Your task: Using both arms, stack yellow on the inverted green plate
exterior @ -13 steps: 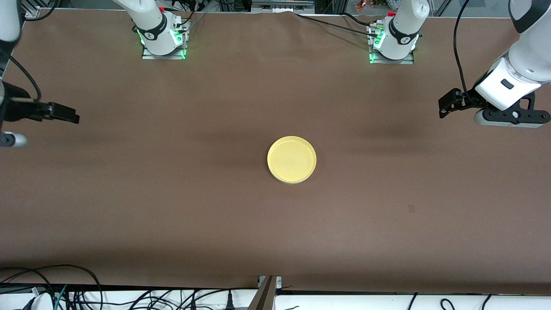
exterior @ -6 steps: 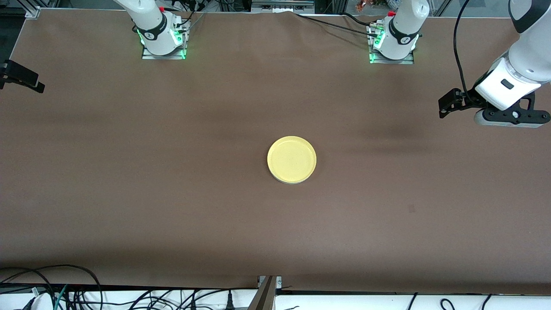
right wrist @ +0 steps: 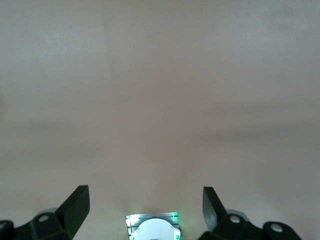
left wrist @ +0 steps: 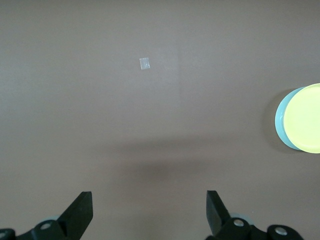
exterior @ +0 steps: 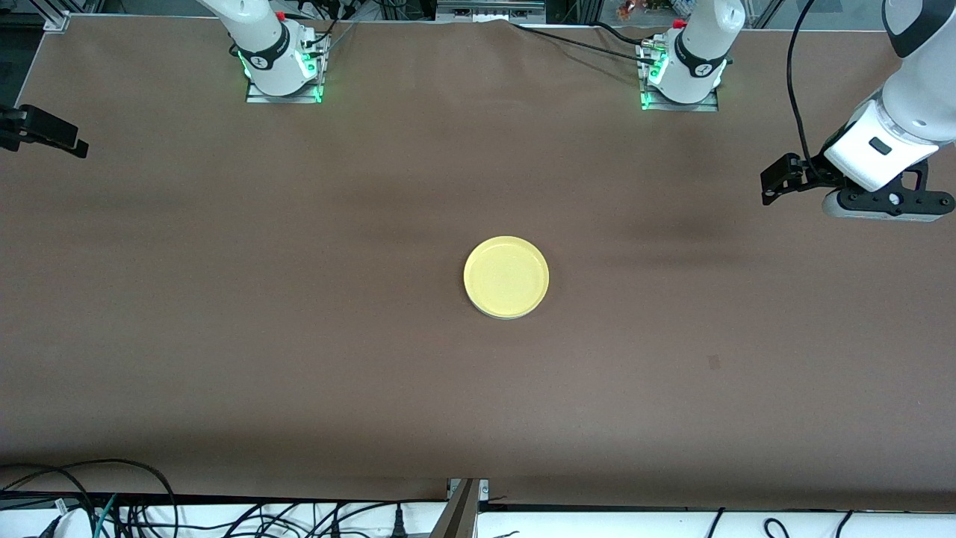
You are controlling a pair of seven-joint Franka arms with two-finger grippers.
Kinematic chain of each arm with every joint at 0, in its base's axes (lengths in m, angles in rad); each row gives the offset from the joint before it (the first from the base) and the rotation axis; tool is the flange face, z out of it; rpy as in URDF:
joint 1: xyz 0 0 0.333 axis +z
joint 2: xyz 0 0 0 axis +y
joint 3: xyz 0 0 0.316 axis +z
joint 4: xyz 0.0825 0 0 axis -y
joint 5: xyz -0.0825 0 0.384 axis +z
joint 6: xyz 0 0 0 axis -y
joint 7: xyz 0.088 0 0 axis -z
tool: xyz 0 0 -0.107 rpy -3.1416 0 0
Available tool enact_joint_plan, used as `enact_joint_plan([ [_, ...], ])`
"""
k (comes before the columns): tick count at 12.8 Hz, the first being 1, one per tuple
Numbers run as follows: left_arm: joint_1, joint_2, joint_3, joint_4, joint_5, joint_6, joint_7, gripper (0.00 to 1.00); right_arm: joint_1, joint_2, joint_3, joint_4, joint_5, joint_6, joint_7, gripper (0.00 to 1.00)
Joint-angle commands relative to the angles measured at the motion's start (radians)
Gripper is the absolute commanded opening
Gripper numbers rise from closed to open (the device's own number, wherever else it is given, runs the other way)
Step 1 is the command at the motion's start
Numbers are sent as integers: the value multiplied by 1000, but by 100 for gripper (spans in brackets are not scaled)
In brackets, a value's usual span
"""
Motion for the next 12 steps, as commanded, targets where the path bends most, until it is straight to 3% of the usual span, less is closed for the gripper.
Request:
enact_joint_plan([
  [1, 1, -11, 0, -5, 24, -11, 11, 100, -10, 3, 16, 4, -13, -9, -8, 100],
  [12, 4, -5, 2, 2, 19, -9, 11, 100, -10, 14, 16, 16, -15, -9, -4, 100],
])
